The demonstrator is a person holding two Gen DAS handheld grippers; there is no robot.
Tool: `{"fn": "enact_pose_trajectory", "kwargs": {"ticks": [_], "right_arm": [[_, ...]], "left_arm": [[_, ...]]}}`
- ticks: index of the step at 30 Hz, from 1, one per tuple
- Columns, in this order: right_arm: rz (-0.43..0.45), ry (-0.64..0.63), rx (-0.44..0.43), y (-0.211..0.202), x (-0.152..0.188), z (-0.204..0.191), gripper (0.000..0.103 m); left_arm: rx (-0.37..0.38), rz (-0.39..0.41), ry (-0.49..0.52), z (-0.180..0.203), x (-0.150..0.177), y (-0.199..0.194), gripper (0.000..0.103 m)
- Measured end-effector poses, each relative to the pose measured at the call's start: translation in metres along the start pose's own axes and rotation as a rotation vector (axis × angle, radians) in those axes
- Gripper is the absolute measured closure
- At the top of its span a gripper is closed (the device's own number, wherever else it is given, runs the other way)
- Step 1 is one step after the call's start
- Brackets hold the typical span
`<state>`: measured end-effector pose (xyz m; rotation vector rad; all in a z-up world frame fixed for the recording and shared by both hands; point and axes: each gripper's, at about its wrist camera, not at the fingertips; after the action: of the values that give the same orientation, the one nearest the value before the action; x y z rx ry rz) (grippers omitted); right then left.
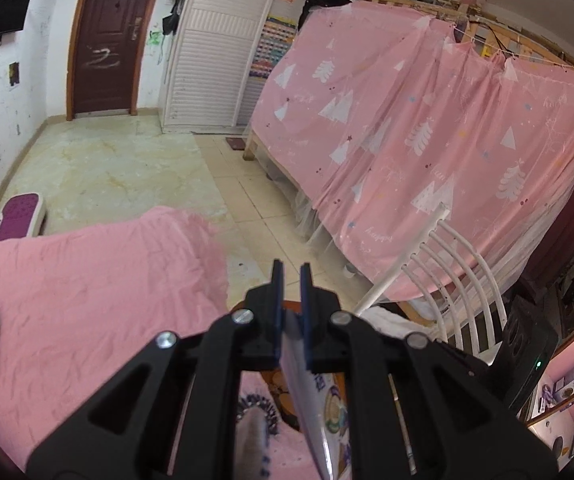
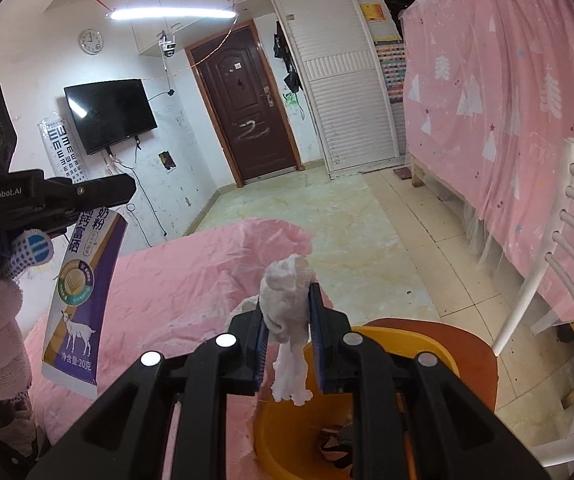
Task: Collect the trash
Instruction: 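Carry the toothpaste tube and tissue in both tools over the yellow bin, then open both tools to drop the tube and tissue into the bin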
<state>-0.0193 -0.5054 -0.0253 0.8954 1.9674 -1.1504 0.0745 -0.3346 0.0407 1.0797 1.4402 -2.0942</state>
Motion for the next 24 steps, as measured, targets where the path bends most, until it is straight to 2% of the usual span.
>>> {"fn": "enact_pose_trajectory", "kwargs": {"ticks": [10,12,13,14,19,21,22,23,24], "right_arm": [[0.006,0.076,0.042,-0.006,0.017,0.039,0.094],[0.007,0.085,0.048,-0.007,0.019,0.044,0.094],[0.007,0.09,0.049,-0.008,0.02,0.046,0.094],[0.006,0.092,0.051,-0.008,0.02,0.048,0.094],[-0.004,0.101,0.054,-0.005,0.023,0.051,0.092],[-0.012,0.101,0.055,-0.001,0.022,0.049,0.088],[-0.015,0.099,0.063,0.0,0.022,0.048,0.081],[-0.016,0.097,0.07,0.001,0.02,0.047,0.068],[-0.013,0.095,0.074,0.002,0.018,0.046,0.06]], "left_arm": [[-0.014,-0.022,0.095,0.062,-0.001,0.049,0.094],[-0.008,-0.036,0.107,0.071,0.001,0.056,0.064],[-0.011,-0.038,0.108,0.073,0.001,0.058,0.035],[-0.014,-0.031,0.107,0.074,0.002,0.058,0.03],[-0.025,-0.015,0.138,0.076,0.005,0.052,0.03],[-0.028,-0.01,0.137,0.072,0.004,0.048,0.03],[-0.034,-0.006,0.134,0.069,0.003,0.046,0.03],[-0.037,-0.003,0.127,0.065,0.002,0.043,0.03],[-0.036,-0.002,0.119,0.062,0.001,0.04,0.03]]}}
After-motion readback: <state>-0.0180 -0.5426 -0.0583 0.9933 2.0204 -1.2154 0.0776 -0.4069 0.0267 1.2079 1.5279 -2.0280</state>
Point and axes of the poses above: each gripper's, at about its wrist camera, not at the fingertips, and y roughly the way its jaws point, z to its right, x to its underside, and after that the axes turned 11 degrees about -x, right-handed
